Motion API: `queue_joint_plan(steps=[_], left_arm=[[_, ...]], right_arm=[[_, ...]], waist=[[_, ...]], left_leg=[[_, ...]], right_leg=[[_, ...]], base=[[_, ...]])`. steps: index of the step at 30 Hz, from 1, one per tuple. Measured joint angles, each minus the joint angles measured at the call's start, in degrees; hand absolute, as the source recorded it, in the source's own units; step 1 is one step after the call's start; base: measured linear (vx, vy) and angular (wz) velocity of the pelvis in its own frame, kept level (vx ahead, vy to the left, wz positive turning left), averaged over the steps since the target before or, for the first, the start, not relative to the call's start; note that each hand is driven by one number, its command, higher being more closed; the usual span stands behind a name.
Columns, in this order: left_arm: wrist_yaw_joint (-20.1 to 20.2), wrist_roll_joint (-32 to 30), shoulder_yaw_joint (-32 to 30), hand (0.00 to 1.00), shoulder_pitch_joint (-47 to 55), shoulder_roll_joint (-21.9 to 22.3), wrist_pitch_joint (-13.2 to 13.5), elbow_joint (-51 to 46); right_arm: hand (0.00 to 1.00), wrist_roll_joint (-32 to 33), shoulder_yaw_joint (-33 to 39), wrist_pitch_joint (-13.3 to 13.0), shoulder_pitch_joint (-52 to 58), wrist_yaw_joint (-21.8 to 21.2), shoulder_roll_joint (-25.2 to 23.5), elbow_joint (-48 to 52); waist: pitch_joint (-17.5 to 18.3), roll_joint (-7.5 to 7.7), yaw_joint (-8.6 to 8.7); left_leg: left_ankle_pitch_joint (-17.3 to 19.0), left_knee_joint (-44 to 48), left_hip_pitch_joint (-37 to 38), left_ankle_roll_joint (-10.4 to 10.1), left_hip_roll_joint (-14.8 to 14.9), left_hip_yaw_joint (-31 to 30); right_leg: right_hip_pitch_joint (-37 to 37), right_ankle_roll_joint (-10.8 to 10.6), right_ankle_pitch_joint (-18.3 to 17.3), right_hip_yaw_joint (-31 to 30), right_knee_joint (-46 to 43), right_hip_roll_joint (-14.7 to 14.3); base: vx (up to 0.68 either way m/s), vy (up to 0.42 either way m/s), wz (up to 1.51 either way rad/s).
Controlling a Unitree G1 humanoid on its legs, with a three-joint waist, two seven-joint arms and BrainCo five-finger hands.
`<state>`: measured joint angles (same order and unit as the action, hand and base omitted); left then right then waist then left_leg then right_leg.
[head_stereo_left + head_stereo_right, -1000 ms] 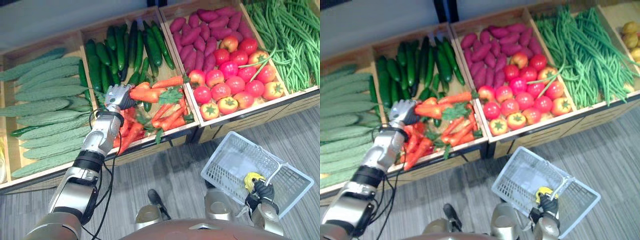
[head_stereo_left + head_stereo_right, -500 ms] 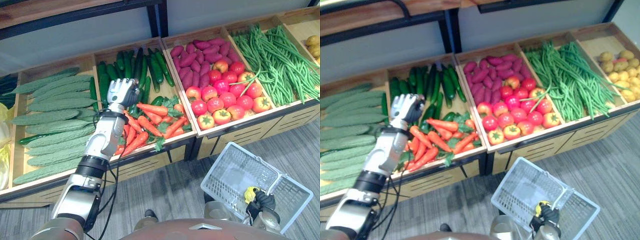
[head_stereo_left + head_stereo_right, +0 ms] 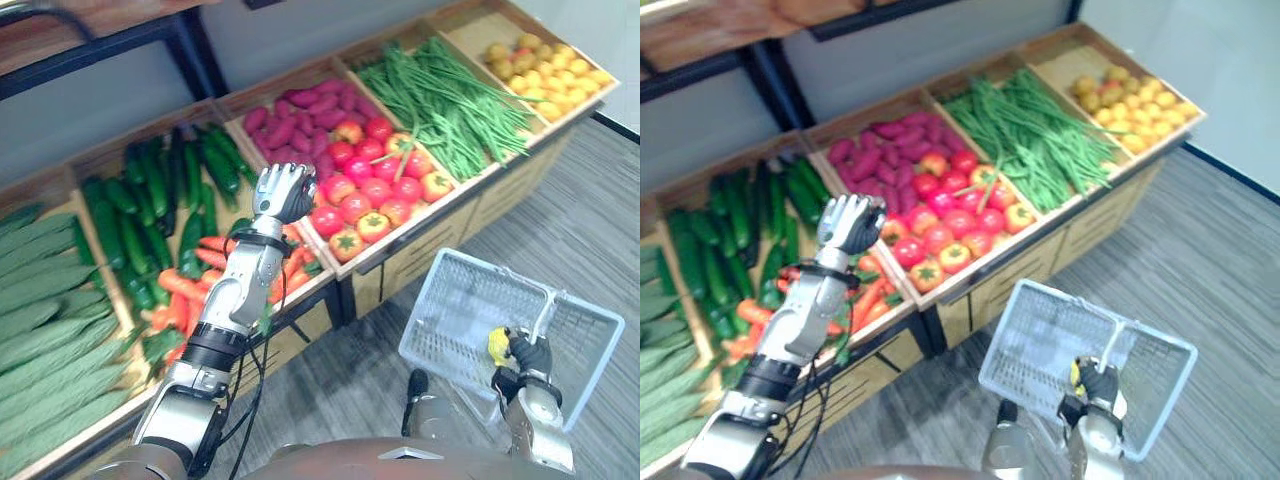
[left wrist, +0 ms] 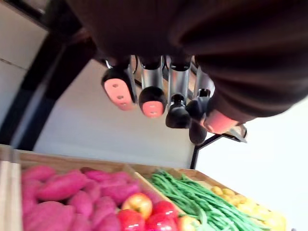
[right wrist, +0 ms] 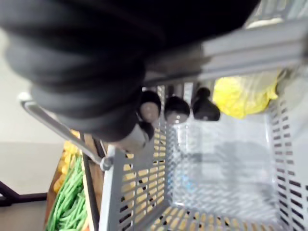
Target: Pick vegetable in the basket
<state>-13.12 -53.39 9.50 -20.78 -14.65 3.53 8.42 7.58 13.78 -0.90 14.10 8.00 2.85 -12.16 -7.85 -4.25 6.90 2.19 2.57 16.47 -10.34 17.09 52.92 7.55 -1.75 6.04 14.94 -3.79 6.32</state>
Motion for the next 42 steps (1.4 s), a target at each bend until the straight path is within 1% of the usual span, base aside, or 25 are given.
queue_joint_plan(steps=[1,4,7,9,10,11,13,15,17,19,24,27,29,32,34,35,37,39,41,42], left_arm=[[0.17,0.00,0.01,1.00,-0.06,0.63,0.20,0.00],[0.26,0.19,-0.35,1.00,-0.08,0.86,0.58,0.07],[0.32,0.41,-1.90,1.00,0.22,0.83,0.41,0.14],[0.35,0.41,-3.23,1.00,1.37,0.82,0.42,0.12],[0.42,0.41,-4.50,0.00,2.40,0.78,0.40,0.11],[0.43,0.41,-5.23,0.00,3.03,0.74,0.45,0.10],[0.51,0.42,-8.80,0.00,5.78,0.29,0.06,-0.06],[0.50,0.46,-11.03,0.00,7.95,0.18,-0.53,-0.10],[0.48,0.87,-12.76,0.00,9.91,-0.51,-0.79,-0.40],[0.51,1.03,-14.48,0.00,12.22,-2.25,-0.93,-0.83],[0.61,1.02,-16.45,0.00,16.99,-2.65,-0.78,-5.01],[0.97,0.97,-16.60,0.00,18.03,-2.65,-0.68,-4.95],[1.26,0.99,-16.70,0.00,17.97,-2.68,-0.58,-4.15],[1.53,0.98,-16.63,0.00,17.03,-3.34,-0.65,1.26],[1.65,0.94,-16.12,0.00,15.03,-4.90,-1.08,6.49],[1.69,0.94,-16.11,0.00,14.43,-5.08,-1.35,7.16],[1.73,0.94,-15.52,0.00,12.24,-6.27,-2.00,8.91],[1.76,0.94,-14.89,0.00,11.20,-7.59,-2.03,9.45],[1.74,0.94,-14.79,0.00,9.56,-8.39,-2.04,10.80],[1.75,0.97,-14.52,0.00,8.10,-8.83,-2.11,11.84]], right_arm=[[1.00,-0.01,0.02,0.00,0.40,-0.52,0.24,0.04],[1.00,-0.03,-0.07,0.01,2.10,-1.27,0.67,0.03],[1.00,-0.32,0.18,0.02,2.72,-1.33,0.68,-0.08],[1.00,-1.75,0.23,0.01,3.23,-1.26,0.68,-0.11],[1.00,-2.43,0.29,0.01,3.55,-1.16,0.68,-0.20],[1.00,-2.95,0.36,0.01,3.72,-1.08,0.68,-0.26],[1.00,-4.74,1.47,0.02,3.69,-0.89,0.66,-1.30],[1.00,-6.47,3.04,0.02,3.42,-0.35,0.76,-3.63],[1.00,-6.75,4.88,0.10,2.69,0.30,1.06,-5.85],[1.00,-6.76,5.90,0.53,1.95,1.06,1.63,-8.34],[1.00,-6.76,6.07,0.63,0.78,1.16,1.89,-9.79],[1.00,-6.76,6.09,0.71,-0.07,1.14,1.89,-10.29],[1.00,-6.76,6.17,0.80,-0.72,1.14,1.89,-11.61],[1.00,-6.75,6.21,1.40,-1.62,1.13,1.87,-12.06],[1.00,-6.74,6.17,1.46,-3.04,1.13,1.87,-12.16],[1.00,-6.74,6.14,1.46,-3.32,1.13,1.87,-12.16],[1.00,-6.72,5.87,1.47,-4.65,1.15,1.90,-12.15],[1.00,-6.68,5.69,1.46,-5.80,1.17,1.89,-11.98],[1.00,-6.67,5.69,1.41,-6.57,1.21,2.00,-11.35],[1.00,-6.65,5.69,1.39,-7.21,1.27,2.32,-11.34]], waist=[[0.00,0.00,0.21],[-0.06,-0.13,-0.06],[-0.76,-0.34,-0.07],[-0.79,-0.45,-0.25],[-0.80,-0.45,-0.34],[-0.76,-0.48,-0.41],[-0.77,-0.45,-1.50],[-0.76,-0.46,-1.81],[-0.74,-0.51,-2.15],[-0.74,-0.38,-3.73],[-0.70,-0.33,-4.61],[-0.62,-0.18,-4.45],[-0.42,0.30,-4.44],[-0.34,0.75,-4.31],[-0.90,1.60,-4.13],[-1.18,1.94,-4.08],[-2.66,2.98,-3.69],[-4.11,3.63,-3.65],[-5.33,3.78,-3.28],[-6.48,3.75,-3.23]], left_leg=[[0.01,0.22,-0.01,0.03,0.14,-0.03],[0.13,0.46,-0.70,0.23,0.32,-0.65],[0.13,0.32,-1.61,0.23,0.30,-3.70],[0.13,-0.02,-1.67,0.23,0.13,-5.81],[0.16,-0.44,-1.93,0.29,-0.16,-7.33],[0.18,-0.42,-2.40,0.32,-0.28,-8.25],[0.02,-0.57,-4.02,0.28,-0.96,-11.06],[-0.63,-0.72,-5.01,0.06,-1.30,-13.32],[-1.17,-1.26,-5.64,0.27,-1.82,-15.78],[-1.94,-2.65,-5.68,0.46,-2.56,-16.53],[-2.17,-3.71,-5.92,0.62,-3.83,-17.31],[-2.19,-4.12,-6.59,0.64,-4.18,-17.25],[-2.39,-4.13,-7.44,0.71,-4.23,-17.12],[-2.48,-3.52,-9.03,0.78,-4.24,-16.25],[-2.51,-2.56,-11.46,0.84,-4.13,-15.70],[-2.50,-2.28,-11.97,0.85,-4.07,-15.63],[-2.39,-1.26,-13.73,0.95,-3.72,-15.34],[-1.88,-0.25,-14.64,0.96,-3.45,-14.12],[-1.35,1.21,-16.39,1.11,-3.17,-13.66],[-1.08,2.11,-17.18,1.16,-2.92,-13.19]], right_leg=[[0.00,0.01,0.01,-0.01,0.03,-0.09],[-0.13,0.03,0.41,0.63,0.65,0.04],[-2.60,-0.24,1.85,3.38,3.48,0.66],[-4.67,-0.65,2.39,5.29,5.14,1.09],[-5.98,-0.92,2.71,6.77,6.30,1.57],[-6.39,-1.03,3.03,7.53,6.85,1.79],[-7.48,-1.40,4.17,9.79,8.84,2.66],[-8.39,-1.63,4.41,11.87,9.18,3.35],[-9.08,-1.69,4.37,13.87,9.18,4.07],[-9.26,-1.85,4.46,14.56,9.18,4.56],[-9.25,-2.23,4.62,15.23,9.18,5.66],[-8.58,-2.38,4.73,15.15,9.19,5.91],[-7.44,-2.43,4.82,14.71,9.18,5.91],[-5.08,-2.36,5.18,13.62,8.96,5.97],[-2.29,-1.85,5.76,12.58,8.83,5.96],[-1.76,-1.74,5.88,12.47,8.84,5.96],[0.07,-1.50,6.16,11.83,8.67,5.85],[1.66,-1.09,6.52,10.67,8.54,5.70],[3.58,-0.93,6.88,9.69,8.27,5.73],[4.62,-0.78,7.05,9.18,7.96,5.74]], base=[[-0.06,0.054,-0.04],[-0.09,0.063,0.12],[-0.10,0.043,0.40],[-0.09,0.027,0.55],[-0.08,0.024,0.61],[-0.06,0.020,0.60],[-0.04,0.017,0.54],[0.00,0.027,0.62],[0.02,0.032,0.60],[0.01,0.029,0.28],[0.00,0.025,0.10],[0.00,0.003,-0.01],[0.01,-0.004,-0.03],[0.00,-0.009,-0.15],[-0.02,-0.017,-0.15],[-0.03,-0.026,-0.10],[-0.05,-0.029,-0.11],[-0.06,-0.018,-0.27],[-0.04,-0.009,-0.24],[-0.03,0.001,-0.21]])
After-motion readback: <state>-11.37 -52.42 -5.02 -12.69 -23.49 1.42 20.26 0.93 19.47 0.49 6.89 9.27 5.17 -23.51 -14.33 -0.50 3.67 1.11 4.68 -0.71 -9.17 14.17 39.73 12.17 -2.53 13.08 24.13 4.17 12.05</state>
